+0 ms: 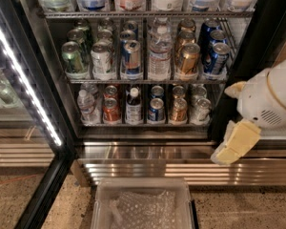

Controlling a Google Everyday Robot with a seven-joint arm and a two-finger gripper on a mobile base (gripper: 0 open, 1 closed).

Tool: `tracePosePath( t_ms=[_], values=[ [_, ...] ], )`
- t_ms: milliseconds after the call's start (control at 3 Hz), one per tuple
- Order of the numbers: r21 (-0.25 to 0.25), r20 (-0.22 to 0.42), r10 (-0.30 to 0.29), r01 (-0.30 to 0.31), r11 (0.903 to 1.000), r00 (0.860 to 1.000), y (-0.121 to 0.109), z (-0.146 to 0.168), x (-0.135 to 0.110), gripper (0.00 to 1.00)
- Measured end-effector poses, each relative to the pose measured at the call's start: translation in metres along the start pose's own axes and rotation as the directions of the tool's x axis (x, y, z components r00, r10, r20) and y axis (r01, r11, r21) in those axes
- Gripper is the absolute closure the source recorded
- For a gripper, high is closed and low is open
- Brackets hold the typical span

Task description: Pick green can from middle shelf of fridge

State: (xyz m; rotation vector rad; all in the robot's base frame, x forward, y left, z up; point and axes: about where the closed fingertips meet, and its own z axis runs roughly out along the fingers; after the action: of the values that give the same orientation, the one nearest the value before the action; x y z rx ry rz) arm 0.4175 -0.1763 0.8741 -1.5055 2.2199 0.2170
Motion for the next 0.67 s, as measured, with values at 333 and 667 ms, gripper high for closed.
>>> tracePosePath(
  t_ms=[333,667],
  values=[
    [-0.073,0.184,0.048,-0.035,0.9967,0.982,0.005,0.067,-0.024,0.00],
    [-0.031,0.242,0.066,-0.060,0.9977,0.968,-0.011,0.072,-0.038,0.00]
  ],
)
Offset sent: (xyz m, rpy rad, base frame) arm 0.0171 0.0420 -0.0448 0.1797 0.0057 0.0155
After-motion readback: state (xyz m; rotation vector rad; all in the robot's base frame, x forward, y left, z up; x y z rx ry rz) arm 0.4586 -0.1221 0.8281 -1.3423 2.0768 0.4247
